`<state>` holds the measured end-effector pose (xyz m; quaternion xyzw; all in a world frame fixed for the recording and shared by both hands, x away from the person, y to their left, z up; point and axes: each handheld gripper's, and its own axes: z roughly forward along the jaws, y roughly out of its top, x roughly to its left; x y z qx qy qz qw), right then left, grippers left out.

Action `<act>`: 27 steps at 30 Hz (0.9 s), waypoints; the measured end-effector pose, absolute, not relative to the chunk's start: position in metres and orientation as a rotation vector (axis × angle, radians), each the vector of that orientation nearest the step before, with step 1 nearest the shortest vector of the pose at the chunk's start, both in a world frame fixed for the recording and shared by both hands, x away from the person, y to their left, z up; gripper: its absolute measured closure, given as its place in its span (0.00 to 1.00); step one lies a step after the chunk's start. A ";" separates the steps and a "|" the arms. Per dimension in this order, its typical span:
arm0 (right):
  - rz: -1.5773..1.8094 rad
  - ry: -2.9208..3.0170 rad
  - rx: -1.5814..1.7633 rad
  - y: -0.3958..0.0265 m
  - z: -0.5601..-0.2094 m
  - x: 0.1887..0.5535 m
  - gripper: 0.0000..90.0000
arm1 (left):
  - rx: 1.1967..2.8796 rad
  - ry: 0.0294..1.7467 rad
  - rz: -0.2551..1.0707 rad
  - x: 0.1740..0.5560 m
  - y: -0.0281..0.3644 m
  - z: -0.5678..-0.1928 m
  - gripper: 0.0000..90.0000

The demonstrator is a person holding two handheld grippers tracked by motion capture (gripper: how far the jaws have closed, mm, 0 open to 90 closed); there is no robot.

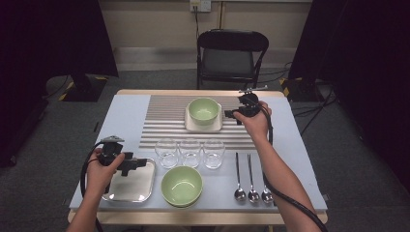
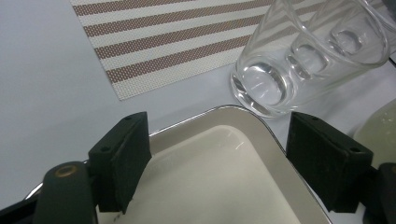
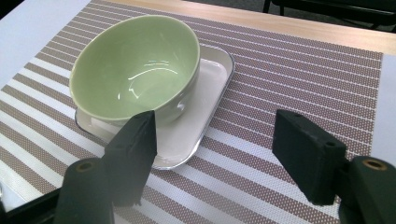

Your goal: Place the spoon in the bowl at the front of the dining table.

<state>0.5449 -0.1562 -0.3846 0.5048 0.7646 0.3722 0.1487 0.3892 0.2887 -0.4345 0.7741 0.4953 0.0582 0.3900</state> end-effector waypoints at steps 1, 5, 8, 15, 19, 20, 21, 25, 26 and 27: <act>1.068 2.199 1.443 -0.157 -0.384 0.544 0.34 | 1.966 1.253 0.151 0.389 0.289 -0.434 0.24; 1.065 2.211 1.429 -0.158 -0.382 0.539 0.34 | 1.972 1.247 0.147 0.388 0.287 -0.433 0.24; 1.070 2.212 1.427 -0.160 -0.381 0.536 0.34 | 1.973 1.249 0.143 0.387 0.287 -0.434 0.24; 1.071 2.218 1.427 -0.161 -0.380 0.527 0.33 | 1.969 1.232 0.134 0.387 0.287 -0.432 0.23; 1.076 2.225 1.421 -0.161 -0.381 0.524 0.33 | 1.970 1.232 0.138 0.386 0.286 -0.430 0.22; 1.076 2.223 1.423 -0.162 -0.381 0.523 0.33 | 1.967 1.237 0.139 0.386 0.286 -0.430 0.22; 1.078 2.225 1.421 -0.162 -0.381 0.522 0.33 | 1.964 1.238 0.138 0.386 0.285 -0.430 0.22; 1.082 2.222 1.424 -0.163 -0.380 0.518 0.33 | 1.960 1.244 0.144 0.386 0.284 -0.429 0.21; 1.081 2.223 1.432 -0.163 -0.380 0.517 0.33 | 1.960 1.248 0.142 0.386 0.284 -0.429 0.21; 1.083 2.223 1.423 -0.164 -0.380 0.516 0.33 | 1.960 1.248 0.147 0.386 0.284 -0.428 0.21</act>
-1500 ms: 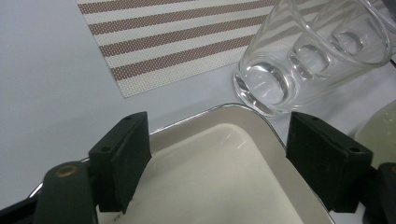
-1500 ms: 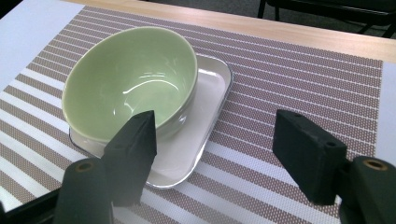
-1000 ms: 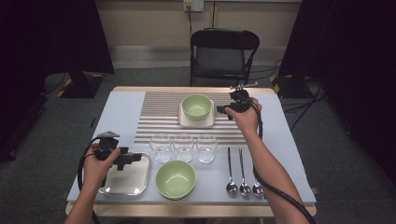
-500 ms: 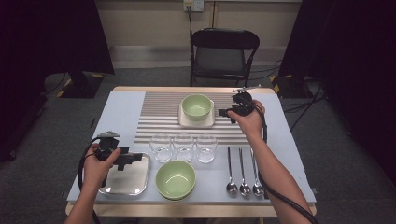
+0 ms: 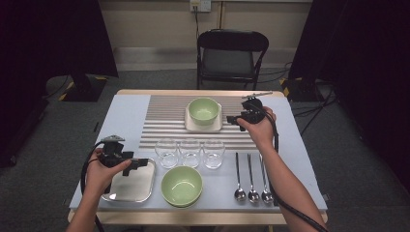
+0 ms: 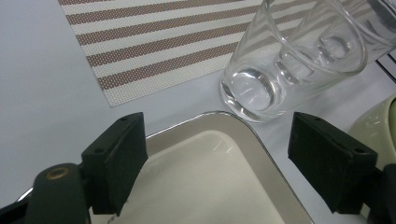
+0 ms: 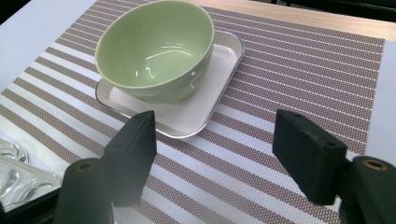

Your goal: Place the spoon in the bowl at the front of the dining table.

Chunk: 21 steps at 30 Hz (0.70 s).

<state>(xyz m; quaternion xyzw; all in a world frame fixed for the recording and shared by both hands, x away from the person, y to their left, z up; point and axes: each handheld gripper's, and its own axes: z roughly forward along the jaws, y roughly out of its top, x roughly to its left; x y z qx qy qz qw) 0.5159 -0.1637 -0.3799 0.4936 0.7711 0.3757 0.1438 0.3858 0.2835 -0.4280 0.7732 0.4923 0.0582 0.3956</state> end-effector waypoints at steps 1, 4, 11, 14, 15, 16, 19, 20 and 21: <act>1.082 2.223 1.426 -0.164 -0.380 0.514 0.33 | 1.958 1.254 0.153 0.386 0.282 -0.427 0.21; 1.080 2.227 1.420 -0.165 -0.380 0.510 0.33 | 1.947 1.257 0.155 0.385 0.281 -0.425 0.21; 1.094 2.215 1.427 -0.168 -0.377 0.502 0.34 | 1.908 1.294 0.159 0.380 0.281 -0.419 0.30; 1.097 2.210 1.428 -0.169 -0.376 0.500 0.34 | 1.891 1.297 0.159 0.379 0.284 -0.417 0.38; 1.095 2.210 1.427 -0.169 -0.376 0.499 0.34 | 1.889 1.296 0.156 0.378 0.284 -0.417 0.40; 1.095 2.210 1.431 -0.169 -0.376 0.498 0.34 | 1.891 1.293 0.151 0.377 0.284 -0.416 0.43; 1.097 2.211 1.432 -0.168 -0.375 0.496 0.34 | 1.913 1.291 0.166 0.375 0.283 -0.412 0.46; 1.098 2.213 1.428 -0.168 -0.375 0.495 0.34 | 1.916 1.289 0.169 0.374 0.283 -0.411 0.47; 1.097 2.212 1.427 -0.167 -0.375 0.494 0.34 | 1.915 1.285 0.175 0.374 0.282 -0.410 0.47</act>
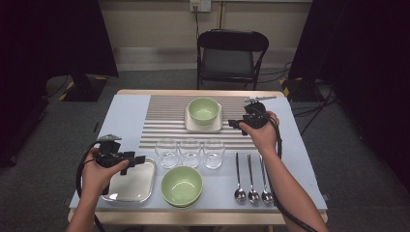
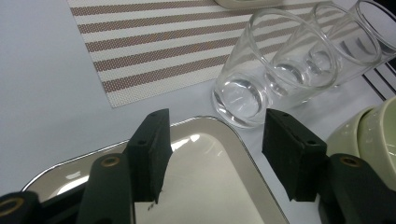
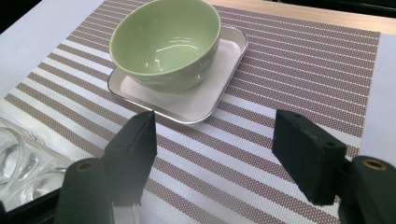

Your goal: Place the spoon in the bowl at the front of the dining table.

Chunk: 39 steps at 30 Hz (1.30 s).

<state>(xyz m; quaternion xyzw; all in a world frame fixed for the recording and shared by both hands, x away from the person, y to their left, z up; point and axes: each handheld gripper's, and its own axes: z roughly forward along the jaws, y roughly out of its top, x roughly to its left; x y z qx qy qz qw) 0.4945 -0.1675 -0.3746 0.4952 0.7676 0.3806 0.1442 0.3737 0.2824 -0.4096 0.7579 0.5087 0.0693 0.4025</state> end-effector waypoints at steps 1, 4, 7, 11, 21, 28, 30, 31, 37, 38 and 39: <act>1.100 2.212 1.423 -0.167 -0.374 0.494 0.34 | 1.920 1.279 0.182 0.373 0.282 -0.408 0.48; 1.102 2.211 1.418 -0.166 -0.373 0.492 0.34 | 1.913 1.271 0.171 0.371 0.280 -0.404 0.51; 1.106 2.214 1.419 -0.166 -0.373 0.489 0.34 | 1.909 1.259 0.200 0.368 0.278 -0.401 0.53; 1.112 2.211 1.422 -0.167 -0.373 0.486 0.34 | 1.900 1.253 0.219 0.367 0.277 -0.398 0.55; 1.123 2.212 1.418 -0.167 -0.369 0.480 0.34 | 1.900 1.286 0.255 0.369 0.277 -0.393 0.62; 1.119 2.213 1.407 -0.169 -0.366 0.476 0.34 | 1.884 1.260 0.184 0.369 0.273 -0.388 0.68; 1.117 2.217 1.406 -0.169 -0.365 0.475 0.35 | 1.896 1.261 0.167 0.369 0.271 -0.385 0.71; 1.115 2.217 1.403 -0.169 -0.365 0.474 0.35 | 1.907 1.262 0.169 0.369 0.270 -0.384 0.72; 1.120 2.217 1.405 -0.169 -0.364 0.470 0.35 | 1.907 1.245 0.157 0.367 0.258 -0.375 0.79; 1.123 2.216 1.398 -0.170 -0.364 0.469 0.35 | 1.908 1.235 0.162 0.367 0.257 -0.374 0.80; 1.123 2.217 1.399 -0.170 -0.364 0.469 0.35 | 1.905 1.234 0.157 0.366 0.255 -0.372 0.81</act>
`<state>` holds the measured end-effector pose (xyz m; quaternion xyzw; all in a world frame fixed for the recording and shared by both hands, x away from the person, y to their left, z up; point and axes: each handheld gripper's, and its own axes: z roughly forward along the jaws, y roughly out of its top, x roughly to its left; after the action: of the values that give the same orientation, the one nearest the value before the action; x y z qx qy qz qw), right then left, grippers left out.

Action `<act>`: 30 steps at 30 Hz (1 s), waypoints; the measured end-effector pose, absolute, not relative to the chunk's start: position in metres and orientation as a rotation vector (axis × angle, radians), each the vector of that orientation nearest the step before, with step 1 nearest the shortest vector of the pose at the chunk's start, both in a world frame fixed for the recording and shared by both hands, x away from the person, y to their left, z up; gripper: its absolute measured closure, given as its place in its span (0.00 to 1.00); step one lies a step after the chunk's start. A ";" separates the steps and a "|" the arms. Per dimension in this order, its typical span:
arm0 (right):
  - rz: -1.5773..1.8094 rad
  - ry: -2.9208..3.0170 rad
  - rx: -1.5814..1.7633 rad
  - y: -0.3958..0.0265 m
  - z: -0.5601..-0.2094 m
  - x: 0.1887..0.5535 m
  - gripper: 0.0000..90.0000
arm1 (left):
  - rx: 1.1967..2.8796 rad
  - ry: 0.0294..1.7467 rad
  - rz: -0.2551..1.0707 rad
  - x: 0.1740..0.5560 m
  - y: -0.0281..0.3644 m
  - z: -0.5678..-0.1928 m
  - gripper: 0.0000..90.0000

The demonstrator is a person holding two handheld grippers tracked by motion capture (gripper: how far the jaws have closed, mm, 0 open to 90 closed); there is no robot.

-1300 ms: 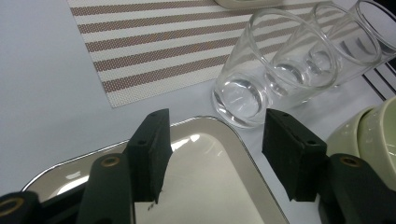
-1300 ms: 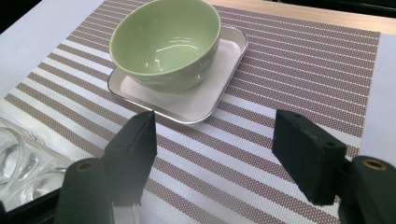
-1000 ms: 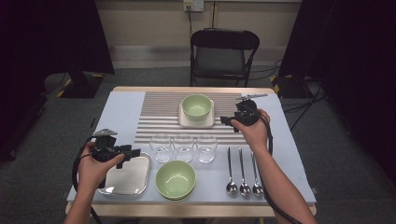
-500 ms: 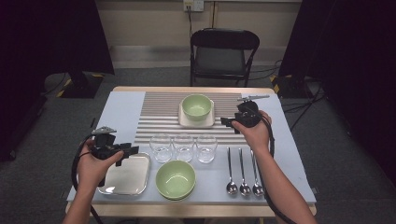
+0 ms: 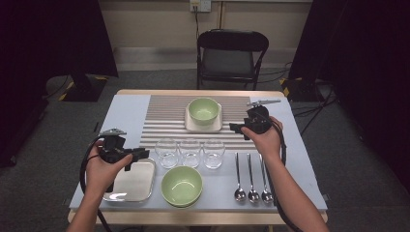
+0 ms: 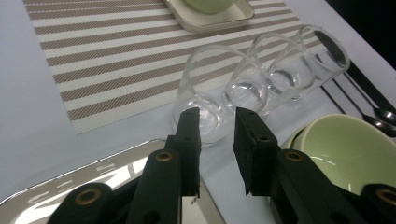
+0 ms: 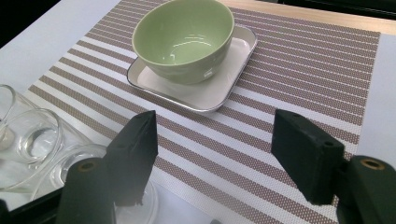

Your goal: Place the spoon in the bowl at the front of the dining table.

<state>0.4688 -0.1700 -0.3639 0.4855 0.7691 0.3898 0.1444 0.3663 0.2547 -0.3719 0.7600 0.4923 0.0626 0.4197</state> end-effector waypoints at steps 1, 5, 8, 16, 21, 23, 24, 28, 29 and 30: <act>1.124 2.216 1.398 -0.170 -0.364 0.468 0.35 | 1.909 1.230 0.158 0.366 0.253 -0.370 0.83; 1.116 2.220 1.393 -0.171 -0.365 0.466 0.35 | 1.902 1.229 0.161 0.365 0.246 -0.365 0.86; 1.115 2.223 1.396 -0.172 -0.365 0.464 0.35 | 1.910 1.223 0.165 0.365 0.240 -0.363 0.88; 1.093 2.230 1.392 -0.175 -0.368 0.459 0.35 | 1.920 1.210 0.149 0.365 0.220 -0.355 0.93; 1.087 2.236 1.381 -0.173 -0.369 0.456 0.34 | 1.930 1.183 0.141 0.366 0.208 -0.348 0.95; 1.089 2.240 1.378 -0.171 -0.370 0.456 0.34 | 1.934 1.177 0.139 0.366 0.204 -0.346 0.96; 1.087 2.241 1.377 -0.171 -0.370 0.456 0.34 | 1.930 1.171 0.135 0.365 0.201 -0.345 0.96; 1.086 2.248 1.372 -0.169 -0.372 0.456 0.34 | 1.940 1.168 0.125 0.365 0.196 -0.343 0.98; 1.085 2.249 1.371 -0.168 -0.372 0.455 0.34 | 1.944 1.165 0.124 0.364 0.194 -0.343 0.99; 1.086 2.248 1.365 -0.168 -0.372 0.456 0.34 | 1.939 1.166 0.119 0.364 0.192 -0.343 0.98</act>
<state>0.4555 -0.1683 -0.3722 0.4745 0.7814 0.3775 0.1476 0.3643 0.1921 -0.3431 0.7750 0.4661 0.0476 0.4240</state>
